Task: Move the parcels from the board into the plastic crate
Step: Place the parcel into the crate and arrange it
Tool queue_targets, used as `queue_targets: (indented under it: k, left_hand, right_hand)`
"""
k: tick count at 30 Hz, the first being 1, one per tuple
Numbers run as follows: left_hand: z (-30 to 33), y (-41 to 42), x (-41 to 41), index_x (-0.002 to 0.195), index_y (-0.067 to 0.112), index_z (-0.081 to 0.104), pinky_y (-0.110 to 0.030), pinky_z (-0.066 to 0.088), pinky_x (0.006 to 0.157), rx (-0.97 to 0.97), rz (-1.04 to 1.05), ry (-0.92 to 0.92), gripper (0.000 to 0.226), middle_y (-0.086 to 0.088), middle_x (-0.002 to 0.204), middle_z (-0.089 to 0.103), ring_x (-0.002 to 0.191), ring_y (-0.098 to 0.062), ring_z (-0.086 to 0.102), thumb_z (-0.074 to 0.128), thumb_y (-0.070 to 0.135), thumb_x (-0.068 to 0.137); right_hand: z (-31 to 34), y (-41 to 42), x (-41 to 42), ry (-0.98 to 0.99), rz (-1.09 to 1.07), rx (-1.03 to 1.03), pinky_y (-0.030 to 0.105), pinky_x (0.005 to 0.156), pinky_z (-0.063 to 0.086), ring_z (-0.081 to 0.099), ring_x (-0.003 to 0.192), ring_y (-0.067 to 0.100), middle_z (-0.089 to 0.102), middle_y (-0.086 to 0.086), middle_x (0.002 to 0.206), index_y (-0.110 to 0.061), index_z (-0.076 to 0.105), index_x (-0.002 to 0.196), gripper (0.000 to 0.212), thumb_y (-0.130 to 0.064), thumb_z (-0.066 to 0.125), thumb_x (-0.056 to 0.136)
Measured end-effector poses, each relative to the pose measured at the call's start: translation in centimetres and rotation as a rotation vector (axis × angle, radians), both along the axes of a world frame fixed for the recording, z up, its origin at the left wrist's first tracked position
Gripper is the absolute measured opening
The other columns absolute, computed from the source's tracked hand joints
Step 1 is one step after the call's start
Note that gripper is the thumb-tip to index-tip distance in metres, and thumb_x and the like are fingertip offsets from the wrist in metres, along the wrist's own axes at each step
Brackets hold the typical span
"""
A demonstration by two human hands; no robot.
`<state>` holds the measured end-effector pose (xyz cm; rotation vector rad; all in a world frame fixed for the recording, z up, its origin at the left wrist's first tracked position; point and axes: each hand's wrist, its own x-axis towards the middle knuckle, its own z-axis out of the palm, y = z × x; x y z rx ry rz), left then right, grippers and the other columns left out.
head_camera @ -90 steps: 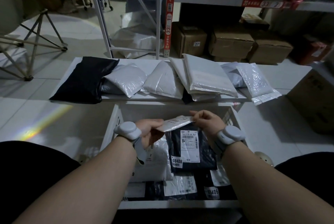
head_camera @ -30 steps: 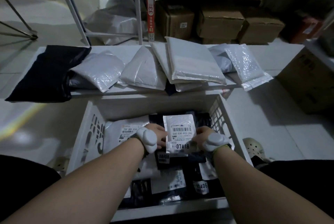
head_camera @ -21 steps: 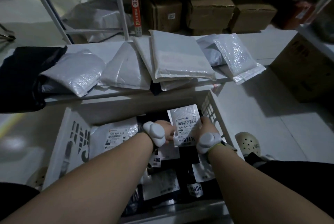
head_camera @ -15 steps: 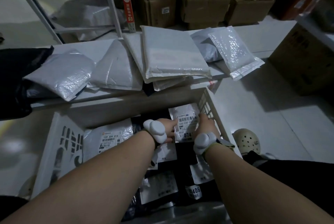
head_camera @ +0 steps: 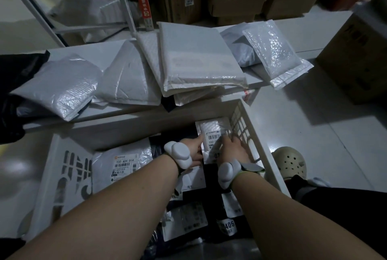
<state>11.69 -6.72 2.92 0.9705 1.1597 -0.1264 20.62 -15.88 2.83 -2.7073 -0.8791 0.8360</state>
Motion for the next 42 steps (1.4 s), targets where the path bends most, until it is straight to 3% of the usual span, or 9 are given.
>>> queue_targets:
  k: [4, 7, 9, 11, 15, 19, 23, 32, 42]
  left_hand:
    - [-0.1, -0.1, -0.5, 0.078, 0.013, 0.052, -0.027, 0.041, 0.066, -0.010, 0.031, 0.011, 0.040, -0.001, 0.078, 0.053, 0.069, -0.016, 0.052, 0.038, 0.044, 0.098]
    - [-0.1, -0.1, -1.1, 0.102, 0.002, 0.061, -0.032, 0.052, 0.081, 0.010, 0.026, -0.006, 0.047, -0.018, 0.080, 0.066, 0.077, -0.030, 0.065, 0.035, 0.041, 0.100]
    - [0.3, 0.2, -1.5, 0.081, 0.003, 0.056, -0.016, 0.050, 0.050, 0.037, 0.022, -0.029, 0.046, -0.014, 0.048, 0.058, 0.043, -0.022, 0.059, 0.032, 0.038, 0.101]
    - [0.5, 0.8, -1.8, 0.066, 0.015, 0.039, -0.008, 0.027, 0.035, 0.071, 0.032, 0.038, 0.042, 0.006, 0.033, 0.037, 0.025, -0.010, 0.032, 0.030, 0.034, 0.102]
    - [-0.2, 2.0, -2.6, 0.065, 0.017, 0.045, -0.033, 0.046, 0.078, 0.462, -0.172, 0.191, 0.039, -0.006, 0.076, 0.054, 0.077, -0.019, 0.049, 0.034, 0.025, 0.101]
    - [0.4, 2.3, -4.7, 0.082, 0.024, 0.062, -0.022, 0.037, 0.081, 0.697, -0.277, 0.286, 0.026, -0.003, 0.101, 0.058, 0.090, -0.018, 0.050, 0.042, 0.022, 0.098]
    - [0.4, 2.7, -6.4, 0.127, 0.025, 0.057, -0.031, 0.044, 0.099, 0.834, -0.439, 0.428, 0.036, -0.001, 0.135, 0.054, 0.119, -0.024, 0.053, 0.043, 0.033, 0.094]
    - [1.6, 2.1, -7.6, 0.123, 0.017, 0.060, -0.025, 0.045, 0.093, 0.724, -0.490, 0.395, 0.033, -0.005, 0.128, 0.060, 0.114, -0.023, 0.057, 0.050, 0.027, 0.094]
    - [4.1, 3.2, -10.6, 0.074, 0.025, 0.055, -0.026, 0.042, 0.080, 0.709, -0.365, 0.336, 0.022, -0.004, 0.094, 0.060, 0.087, -0.019, 0.051, 0.047, 0.022, 0.095]
  right_hand:
    - [0.1, -0.3, -0.4, -0.044, 0.215, 0.099, 0.037, 0.090, 0.039, 0.041, 0.119, 0.031, 0.034, 0.007, 0.131, -0.018, 0.046, 0.114, 0.027, -0.010, 0.041, 0.088]
    - [0.1, -0.2, -0.5, 0.004, 0.287, 0.036, 0.040, 0.099, 0.036, 0.031, 0.132, 0.031, 0.027, 0.004, 0.143, -0.023, 0.043, 0.117, 0.033, -0.009, 0.043, 0.086]
    - [0.3, -0.2, -0.3, 0.033, 0.302, -0.025, 0.041, 0.109, 0.031, 0.022, 0.140, 0.029, 0.016, 0.001, 0.155, -0.025, 0.040, 0.129, 0.046, -0.007, 0.043, 0.086]
    - [0.5, -0.2, -0.1, 0.053, 0.296, -0.055, 0.042, 0.113, 0.026, 0.017, 0.143, 0.029, 0.009, -0.001, 0.159, -0.027, 0.036, 0.136, 0.055, -0.005, 0.042, 0.086]
    - [0.6, -0.2, -0.1, 0.072, 0.275, -0.097, 0.044, 0.113, 0.026, 0.017, 0.143, 0.030, 0.006, -0.003, 0.159, -0.029, 0.034, 0.138, 0.058, -0.005, 0.041, 0.085]
    - [0.8, -0.2, -0.3, 0.064, 0.266, -0.115, 0.045, 0.114, 0.025, 0.016, 0.144, 0.031, 0.004, -0.003, 0.160, -0.028, 0.035, 0.138, 0.058, -0.005, 0.041, 0.086]
    - [0.7, -0.4, -0.3, 0.041, 0.269, -0.137, 0.045, 0.111, 0.029, 0.019, 0.142, 0.032, 0.007, -0.001, 0.159, -0.028, 0.034, 0.137, 0.055, -0.008, 0.041, 0.086]
    - [0.3, 0.6, 0.5, 0.108, 0.275, -0.194, 0.043, 0.114, 0.027, 0.019, 0.143, 0.032, 0.006, 0.001, 0.160, -0.028, 0.036, 0.137, 0.053, -0.015, 0.045, 0.087]
    - [3.2, 0.9, -1.7, -0.035, 0.177, -0.012, 0.036, 0.097, 0.043, 0.042, 0.124, 0.032, 0.039, 0.007, 0.137, -0.019, 0.052, 0.118, 0.034, -0.024, 0.050, 0.085]
